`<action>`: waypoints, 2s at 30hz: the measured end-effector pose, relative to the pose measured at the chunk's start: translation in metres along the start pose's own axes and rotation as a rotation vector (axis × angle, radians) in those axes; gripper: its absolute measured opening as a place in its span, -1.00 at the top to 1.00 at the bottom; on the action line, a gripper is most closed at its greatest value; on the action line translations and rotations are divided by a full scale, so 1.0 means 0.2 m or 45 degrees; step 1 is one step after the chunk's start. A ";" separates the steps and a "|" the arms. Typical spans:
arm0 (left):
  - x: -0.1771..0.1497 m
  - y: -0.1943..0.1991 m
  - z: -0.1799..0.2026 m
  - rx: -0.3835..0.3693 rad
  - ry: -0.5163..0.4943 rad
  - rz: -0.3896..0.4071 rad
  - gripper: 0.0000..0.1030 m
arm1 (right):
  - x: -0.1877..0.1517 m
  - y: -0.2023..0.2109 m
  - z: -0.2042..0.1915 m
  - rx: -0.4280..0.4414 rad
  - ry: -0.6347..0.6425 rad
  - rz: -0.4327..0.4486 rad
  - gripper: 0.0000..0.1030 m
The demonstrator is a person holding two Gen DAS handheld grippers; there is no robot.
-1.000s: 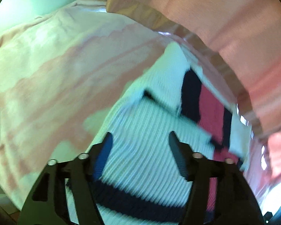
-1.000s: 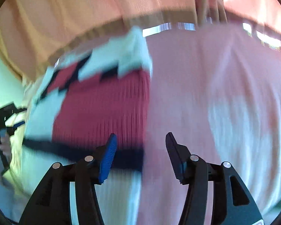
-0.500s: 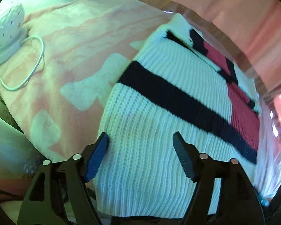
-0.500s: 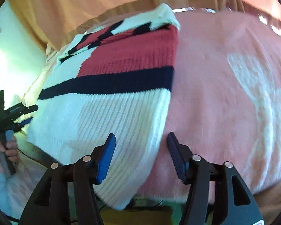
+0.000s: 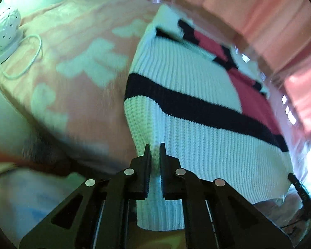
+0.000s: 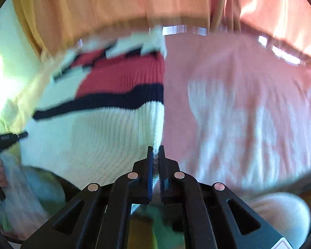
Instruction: Fold small clothes
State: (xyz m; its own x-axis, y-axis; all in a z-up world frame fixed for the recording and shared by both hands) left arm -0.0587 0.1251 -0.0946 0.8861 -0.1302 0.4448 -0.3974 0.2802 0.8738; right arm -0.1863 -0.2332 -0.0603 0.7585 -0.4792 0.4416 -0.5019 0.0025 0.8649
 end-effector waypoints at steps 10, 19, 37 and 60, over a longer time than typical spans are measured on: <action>0.48 0.26 0.15 0.110 -0.147 0.309 0.38 | 0.54 0.05 0.00 0.034 -0.005 0.235 0.13; 1.20 -0.29 0.22 0.184 -0.180 0.305 0.20 | 1.10 -0.63 -0.16 -0.024 0.035 0.148 -0.06; 1.28 -0.66 0.21 0.326 -0.265 0.187 0.33 | 1.24 -0.80 -0.14 0.013 -0.141 0.175 0.83; 0.38 -0.08 0.01 0.123 -0.166 0.182 -0.20 | 0.20 -0.13 0.00 -0.019 -0.022 0.150 -0.15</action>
State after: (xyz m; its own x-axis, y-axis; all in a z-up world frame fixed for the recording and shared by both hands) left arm 0.0140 0.1083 -0.0750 0.7832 -0.2191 0.5819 -0.5436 0.2131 0.8118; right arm -0.1430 -0.2531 -0.0650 0.6869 -0.4902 0.5365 -0.5812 0.0726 0.8105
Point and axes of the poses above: each gripper's, at about its wrist camera, not at the fingertips, and y roughly against the way its jaws point, z to its right, x to its top, the point moved 3 cm from there along -y, roughly the way its jaws point, and after that the axes turned 12 degrees about -y, right-handed, at the moved point
